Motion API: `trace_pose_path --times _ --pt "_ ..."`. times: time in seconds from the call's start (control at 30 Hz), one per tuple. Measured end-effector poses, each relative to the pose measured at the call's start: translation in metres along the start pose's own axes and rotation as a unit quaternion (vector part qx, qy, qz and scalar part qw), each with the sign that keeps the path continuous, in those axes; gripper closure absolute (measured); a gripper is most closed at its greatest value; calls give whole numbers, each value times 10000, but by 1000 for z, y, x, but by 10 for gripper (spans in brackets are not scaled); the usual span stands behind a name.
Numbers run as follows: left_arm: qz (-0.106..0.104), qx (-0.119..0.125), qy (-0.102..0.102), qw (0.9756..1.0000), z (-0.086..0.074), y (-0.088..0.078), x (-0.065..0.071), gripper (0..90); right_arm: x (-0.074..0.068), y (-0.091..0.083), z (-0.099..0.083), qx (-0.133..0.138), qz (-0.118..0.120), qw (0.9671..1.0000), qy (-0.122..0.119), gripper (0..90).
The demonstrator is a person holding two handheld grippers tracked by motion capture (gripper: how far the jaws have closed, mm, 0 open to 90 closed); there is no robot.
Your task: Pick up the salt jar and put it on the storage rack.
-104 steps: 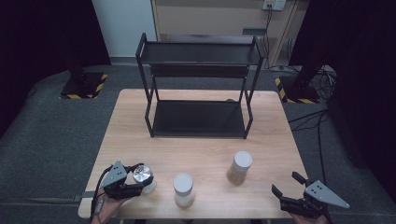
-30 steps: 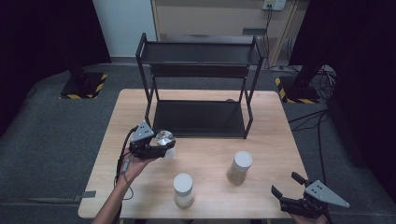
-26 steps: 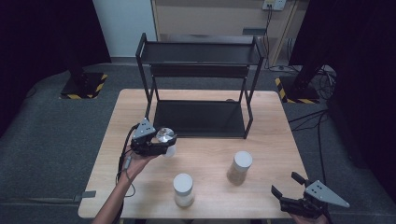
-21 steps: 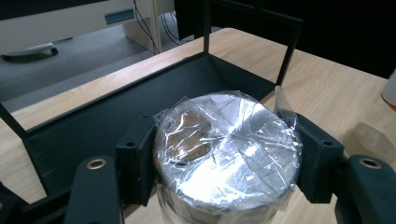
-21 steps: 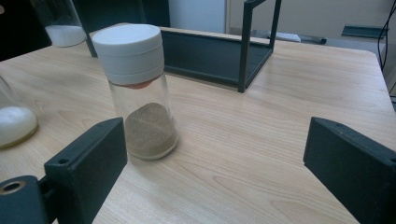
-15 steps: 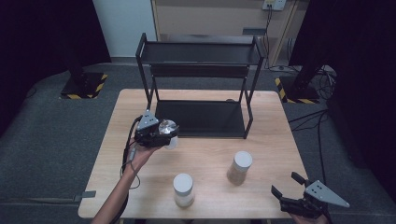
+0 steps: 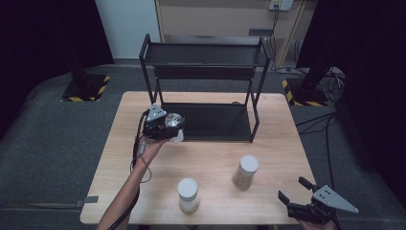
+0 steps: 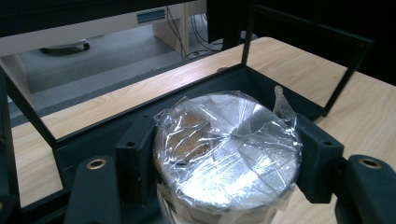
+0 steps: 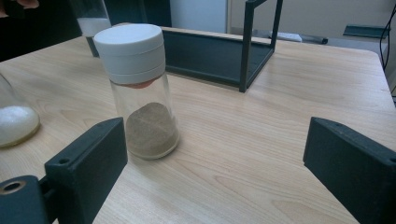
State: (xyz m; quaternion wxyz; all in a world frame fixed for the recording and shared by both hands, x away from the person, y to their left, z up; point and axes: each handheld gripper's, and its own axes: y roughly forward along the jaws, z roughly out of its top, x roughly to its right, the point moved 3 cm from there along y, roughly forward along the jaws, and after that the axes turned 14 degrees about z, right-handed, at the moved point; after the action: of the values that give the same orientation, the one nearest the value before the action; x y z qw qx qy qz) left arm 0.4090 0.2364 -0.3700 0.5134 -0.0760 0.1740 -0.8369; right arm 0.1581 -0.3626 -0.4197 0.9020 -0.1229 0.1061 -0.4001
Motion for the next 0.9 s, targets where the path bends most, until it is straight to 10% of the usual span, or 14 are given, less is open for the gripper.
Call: trace_pose_path --times 0.9 --pt "846 100 -237 9961 -11 60 7 334 1 0 0 -7 42 10000 33 64"
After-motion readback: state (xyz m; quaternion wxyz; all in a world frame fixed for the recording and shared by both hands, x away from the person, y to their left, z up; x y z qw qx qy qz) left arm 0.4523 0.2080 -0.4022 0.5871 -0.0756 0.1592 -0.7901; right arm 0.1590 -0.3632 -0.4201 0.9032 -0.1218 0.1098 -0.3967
